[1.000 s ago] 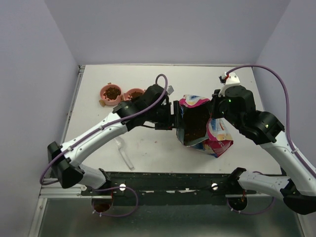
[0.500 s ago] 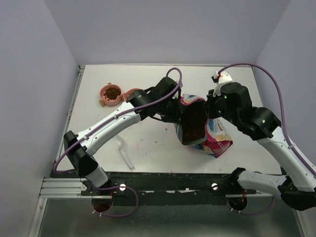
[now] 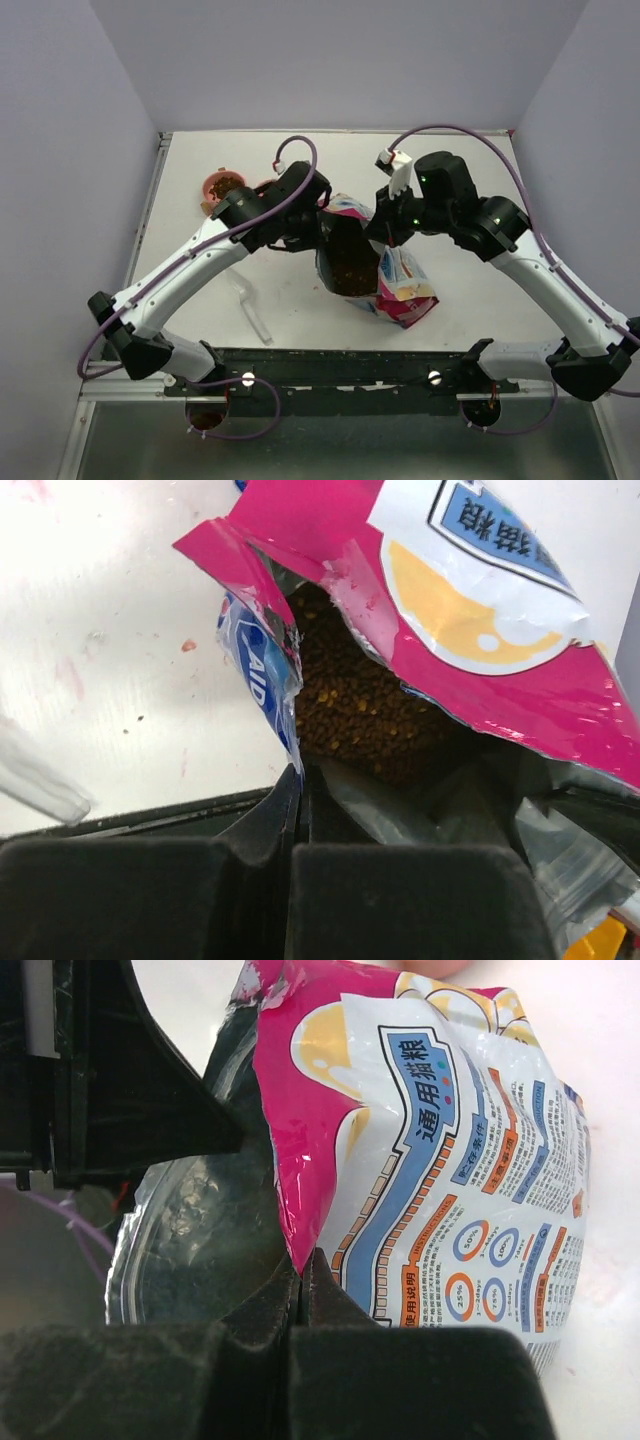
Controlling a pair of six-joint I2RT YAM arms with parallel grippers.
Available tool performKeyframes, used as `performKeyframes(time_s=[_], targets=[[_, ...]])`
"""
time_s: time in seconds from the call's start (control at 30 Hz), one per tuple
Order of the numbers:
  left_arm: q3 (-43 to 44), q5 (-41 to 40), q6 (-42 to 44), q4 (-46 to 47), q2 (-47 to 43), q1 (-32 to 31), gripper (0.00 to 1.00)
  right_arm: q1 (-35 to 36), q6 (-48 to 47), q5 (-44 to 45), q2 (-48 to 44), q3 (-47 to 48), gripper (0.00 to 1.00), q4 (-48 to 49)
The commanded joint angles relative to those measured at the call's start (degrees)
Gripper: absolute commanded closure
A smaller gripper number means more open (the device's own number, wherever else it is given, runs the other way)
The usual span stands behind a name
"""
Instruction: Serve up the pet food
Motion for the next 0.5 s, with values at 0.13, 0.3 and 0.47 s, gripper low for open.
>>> performKeyframes(time_s=[0.13,0.3,0.47], targets=[[-1.9,-5.4,-10.1,4.7,-9.1,0.4,1.00,6.9,1.9,-18.0,6.7,4.9,0.98,0.9],[2.5,-7.6,-11.1,4.4,-6.9,0.4,1.00,9.0,4.0,-5.6,9.0,8.4,0.70,-5.4],[7.5,-11.5,-12.2,2.0,-4.9,1.5,1.00,9.0,0.0,0.2,4.1,5.2,0.32,-8.9]])
